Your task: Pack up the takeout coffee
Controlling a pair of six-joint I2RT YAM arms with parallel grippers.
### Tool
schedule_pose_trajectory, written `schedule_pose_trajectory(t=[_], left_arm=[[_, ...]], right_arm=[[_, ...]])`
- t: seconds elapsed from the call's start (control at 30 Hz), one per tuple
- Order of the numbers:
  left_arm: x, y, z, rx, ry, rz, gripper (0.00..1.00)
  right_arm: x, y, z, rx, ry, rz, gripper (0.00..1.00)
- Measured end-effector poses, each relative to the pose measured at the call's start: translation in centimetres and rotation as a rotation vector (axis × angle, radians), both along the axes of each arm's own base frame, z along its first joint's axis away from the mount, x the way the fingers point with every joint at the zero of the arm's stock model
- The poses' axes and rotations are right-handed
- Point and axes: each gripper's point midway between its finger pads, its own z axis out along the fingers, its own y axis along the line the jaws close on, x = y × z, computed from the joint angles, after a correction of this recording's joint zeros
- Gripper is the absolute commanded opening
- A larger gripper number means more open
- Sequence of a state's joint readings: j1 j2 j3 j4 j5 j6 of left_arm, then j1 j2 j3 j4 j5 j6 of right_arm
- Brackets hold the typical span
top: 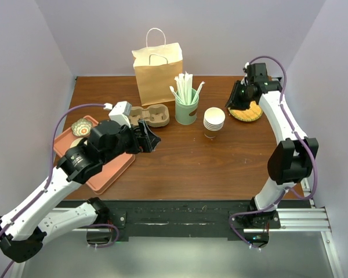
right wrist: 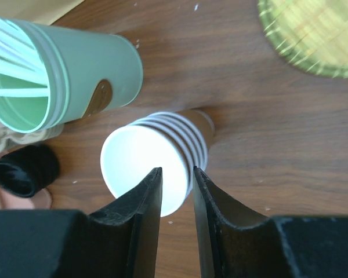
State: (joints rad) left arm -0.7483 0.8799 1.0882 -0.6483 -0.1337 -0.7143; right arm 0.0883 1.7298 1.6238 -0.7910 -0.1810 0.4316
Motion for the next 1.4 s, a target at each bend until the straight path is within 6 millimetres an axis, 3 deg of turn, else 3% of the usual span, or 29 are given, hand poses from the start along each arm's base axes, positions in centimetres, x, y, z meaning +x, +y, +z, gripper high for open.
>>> schedule_pose_trajectory(t=[0.17, 0.4, 0.57, 0.7, 0.8, 0.9, 1.07, 1.2, 1.4], left_arm=[[0.1, -0.3, -0.3, 0.005, 0.010, -0.007, 0.96], [0.2, -0.6, -0.6, 0.006, 0.017, -0.015, 0.96], [0.3, -0.7, -0.6, 0.004, 0.017, -0.017, 0.96], [0.3, -0.7, -0.7, 0.005, 0.018, -0.017, 0.96], [0.3, -0.7, -0.7, 0.005, 0.017, -0.017, 0.96], [0.3, -0.7, -0.7, 0.005, 0.017, -0.017, 0.96], [0.3, -0.7, -0.7, 0.006, 0.018, -0.017, 0.97], [0.3, -0.7, -0.7, 0.006, 0.018, -0.017, 0.97], [0.3, -0.7, -0.7, 0.006, 0.018, -0.017, 0.97]], right_arm=[[1.1, -0.3, 0.3, -0.124, -0.011, 0.062, 0.33], [0.1, 1.6, -2.7, -0.235, 0.070, 0.191, 0.32], [-0.3, 1.9, -4.2, -0.302, 0.109, 0.228, 0.19], [-0.4, 1.6, -4.0, -0.352, 0.108, 0.230, 0.13], [-0.1, 1.5, -3.5, -0.374, 0.093, 0.223, 0.23], [0.1, 1.6, -3.2, -0.380, 0.082, 0.220, 0.25], [0.2, 1.6, -3.0, -0.384, 0.077, 0.218, 0.14], [0.2, 1.4, -3.0, -0.394, 0.076, 0.212, 0.00], [0.3, 1.3, -2.8, -0.398, 0.071, 0.207, 0.00]])
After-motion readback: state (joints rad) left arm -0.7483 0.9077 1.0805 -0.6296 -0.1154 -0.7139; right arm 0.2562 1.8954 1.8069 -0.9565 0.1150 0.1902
